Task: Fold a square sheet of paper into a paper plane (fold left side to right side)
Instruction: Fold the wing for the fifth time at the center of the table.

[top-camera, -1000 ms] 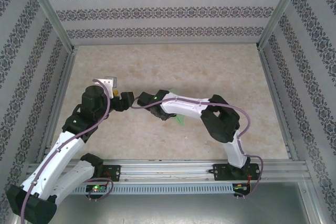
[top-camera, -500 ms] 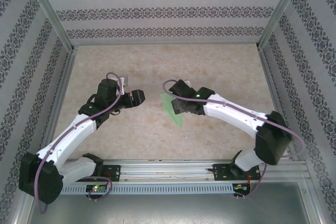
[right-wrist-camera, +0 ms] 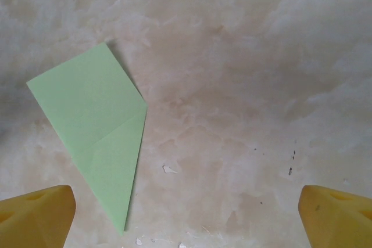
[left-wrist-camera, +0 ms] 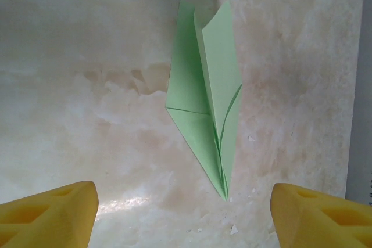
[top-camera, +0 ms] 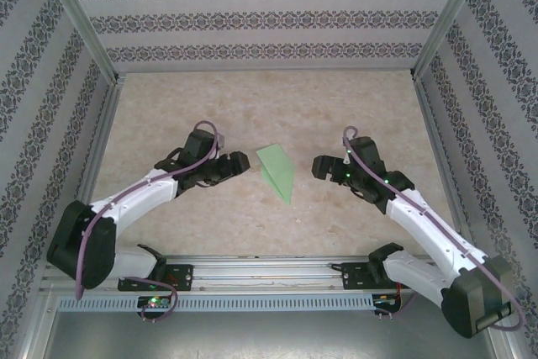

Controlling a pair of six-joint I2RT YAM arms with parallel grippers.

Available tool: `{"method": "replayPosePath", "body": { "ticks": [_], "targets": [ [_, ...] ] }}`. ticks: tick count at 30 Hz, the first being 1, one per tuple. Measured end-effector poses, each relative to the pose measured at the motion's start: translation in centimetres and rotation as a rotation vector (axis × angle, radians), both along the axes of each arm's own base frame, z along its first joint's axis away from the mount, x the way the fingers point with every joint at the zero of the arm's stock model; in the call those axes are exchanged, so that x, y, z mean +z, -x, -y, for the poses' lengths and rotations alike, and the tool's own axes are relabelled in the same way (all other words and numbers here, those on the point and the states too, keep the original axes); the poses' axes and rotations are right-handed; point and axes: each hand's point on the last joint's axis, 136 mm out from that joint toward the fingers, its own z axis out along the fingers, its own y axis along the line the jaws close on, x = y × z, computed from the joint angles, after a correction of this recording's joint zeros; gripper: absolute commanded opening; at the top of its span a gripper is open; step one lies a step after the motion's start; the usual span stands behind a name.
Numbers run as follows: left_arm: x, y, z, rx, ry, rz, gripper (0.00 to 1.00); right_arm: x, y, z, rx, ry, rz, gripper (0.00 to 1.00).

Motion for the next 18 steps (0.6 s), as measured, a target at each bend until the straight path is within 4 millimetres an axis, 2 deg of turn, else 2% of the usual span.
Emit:
{"method": "replayPosePath", "body": {
  "ticks": [3, 7, 18],
  "targets": [
    [-0.7, -0.5, 1.1, 0.000, 0.007, -0.028, 0.78, -1.4, 0.3, 0.8, -0.033, -0.073, -0.044, 0.98],
    [-1.2, -1.4, 2.2, 0.012, 0.022, -0.050, 0.78, -2.1, 0.1, 0.9, -0.040, -0.144, -0.085, 0.98],
    [-3.2, -3.2, 4.9, 0.024, 0.080, -0.078, 0.79, -4.3, -1.1, -0.2, -0.003, -0.212, -0.154, 0.98]
  ]
}}
